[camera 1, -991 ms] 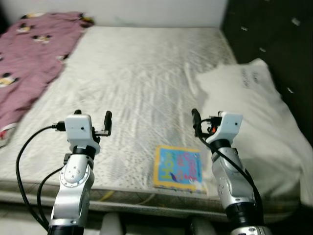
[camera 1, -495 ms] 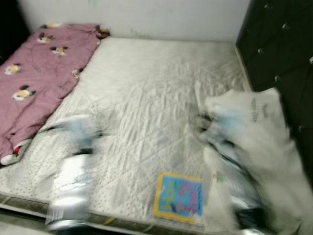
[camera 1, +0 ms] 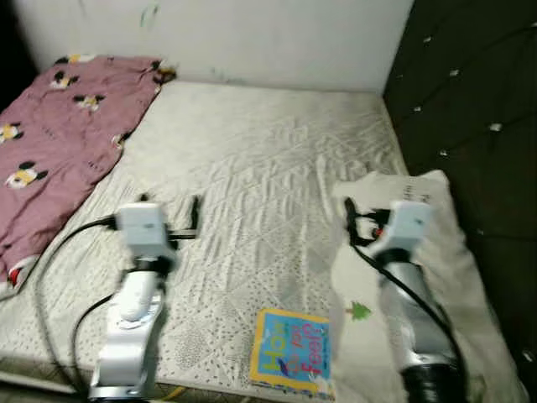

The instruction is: Clean up the room

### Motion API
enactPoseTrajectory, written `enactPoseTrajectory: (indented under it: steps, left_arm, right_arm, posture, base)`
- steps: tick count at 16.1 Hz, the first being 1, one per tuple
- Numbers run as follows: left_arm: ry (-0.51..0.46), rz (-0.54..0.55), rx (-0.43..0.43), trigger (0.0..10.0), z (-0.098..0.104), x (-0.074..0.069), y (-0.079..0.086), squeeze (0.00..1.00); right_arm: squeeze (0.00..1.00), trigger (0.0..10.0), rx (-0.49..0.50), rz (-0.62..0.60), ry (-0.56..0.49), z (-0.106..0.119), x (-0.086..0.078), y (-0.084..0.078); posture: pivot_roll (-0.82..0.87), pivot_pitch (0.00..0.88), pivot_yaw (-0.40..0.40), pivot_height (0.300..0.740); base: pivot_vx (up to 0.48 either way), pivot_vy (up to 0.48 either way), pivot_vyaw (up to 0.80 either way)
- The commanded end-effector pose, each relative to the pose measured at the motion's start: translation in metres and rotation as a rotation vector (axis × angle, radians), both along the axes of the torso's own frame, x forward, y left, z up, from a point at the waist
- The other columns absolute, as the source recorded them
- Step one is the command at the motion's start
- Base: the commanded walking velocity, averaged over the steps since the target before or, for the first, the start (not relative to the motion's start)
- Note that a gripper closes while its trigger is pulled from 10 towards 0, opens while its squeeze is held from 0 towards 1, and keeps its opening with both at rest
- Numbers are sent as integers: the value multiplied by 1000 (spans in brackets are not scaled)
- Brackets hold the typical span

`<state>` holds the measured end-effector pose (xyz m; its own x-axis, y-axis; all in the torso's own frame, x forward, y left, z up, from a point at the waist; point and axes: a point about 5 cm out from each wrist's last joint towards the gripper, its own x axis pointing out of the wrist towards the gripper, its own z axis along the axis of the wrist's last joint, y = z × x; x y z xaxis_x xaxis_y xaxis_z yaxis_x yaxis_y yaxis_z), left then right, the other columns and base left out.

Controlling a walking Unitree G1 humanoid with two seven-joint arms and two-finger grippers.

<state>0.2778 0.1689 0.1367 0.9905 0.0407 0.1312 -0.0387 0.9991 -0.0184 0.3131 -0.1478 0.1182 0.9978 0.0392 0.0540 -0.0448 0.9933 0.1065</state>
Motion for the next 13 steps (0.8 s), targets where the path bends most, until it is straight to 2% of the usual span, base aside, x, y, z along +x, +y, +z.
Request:
enactPoseTrajectory:
  steps: [1,4,5,13]
  left_arm:
    - [8,-3,-13,10000,-1,0,-1,0]
    - [14,-3,-24,10000,-1,0,-3,0]
    - [18,-5,-29,10000,-2,-1,-3,0]
    - [43,8,-40,10000,-5,1,-4,0]
  right_arm:
    - [0,10000,-2,20,-1,4,2,2]
    - [0,10000,-11,27,-2,4,3,2]
    - [0,10000,-12,33,0,4,3,4]
    - [0,10000,-21,62,-3,5,3,9]
  posture:
    - [-41,14,0,740]
    - [-40,17,-3,740]
    - [-40,21,-4,740]
    - [-39,22,-8,740]
  base:
    - [0,0,-800]
    - [0,0,-771]
    - [0,0,0]
    - [0,397,0]
